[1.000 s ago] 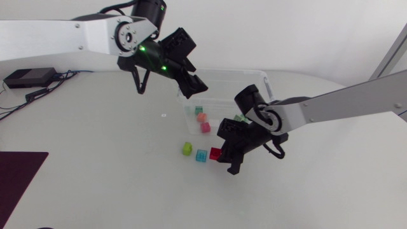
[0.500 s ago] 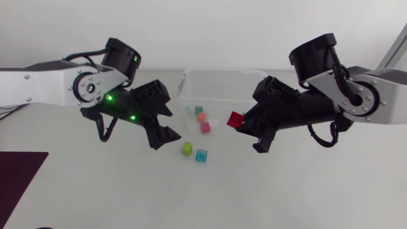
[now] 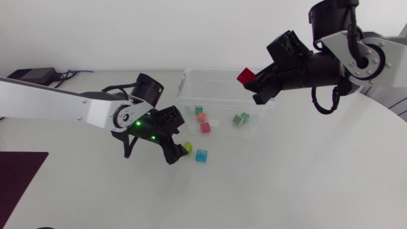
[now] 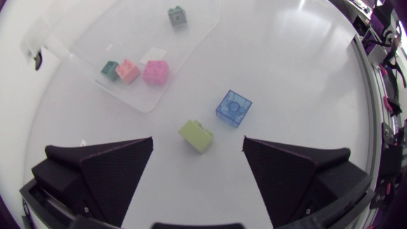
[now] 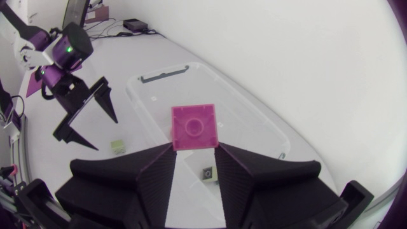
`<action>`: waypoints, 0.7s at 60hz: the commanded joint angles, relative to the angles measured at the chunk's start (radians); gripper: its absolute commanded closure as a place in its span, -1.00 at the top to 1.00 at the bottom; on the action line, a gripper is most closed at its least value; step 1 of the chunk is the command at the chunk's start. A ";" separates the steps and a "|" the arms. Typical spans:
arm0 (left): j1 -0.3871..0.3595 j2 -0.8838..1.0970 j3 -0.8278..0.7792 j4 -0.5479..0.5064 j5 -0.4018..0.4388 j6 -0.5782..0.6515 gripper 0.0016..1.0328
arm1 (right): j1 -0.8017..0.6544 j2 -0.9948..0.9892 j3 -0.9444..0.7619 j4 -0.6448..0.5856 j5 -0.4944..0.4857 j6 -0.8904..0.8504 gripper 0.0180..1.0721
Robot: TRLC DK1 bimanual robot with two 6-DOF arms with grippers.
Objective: Pick up the duplo bricks and place them in the container
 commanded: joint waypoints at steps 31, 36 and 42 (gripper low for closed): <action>-0.026 0.215 0.157 0.058 -0.155 -0.260 0.91 | -0.038 0.221 0.088 0.202 0.140 0.090 -0.32; -0.033 0.226 0.164 0.058 -0.171 -0.276 0.91 | -0.038 0.238 0.085 0.207 0.166 0.090 0.59; -0.038 0.235 0.166 0.055 -0.187 -0.290 0.91 | -0.032 0.236 0.069 0.210 0.167 0.088 0.77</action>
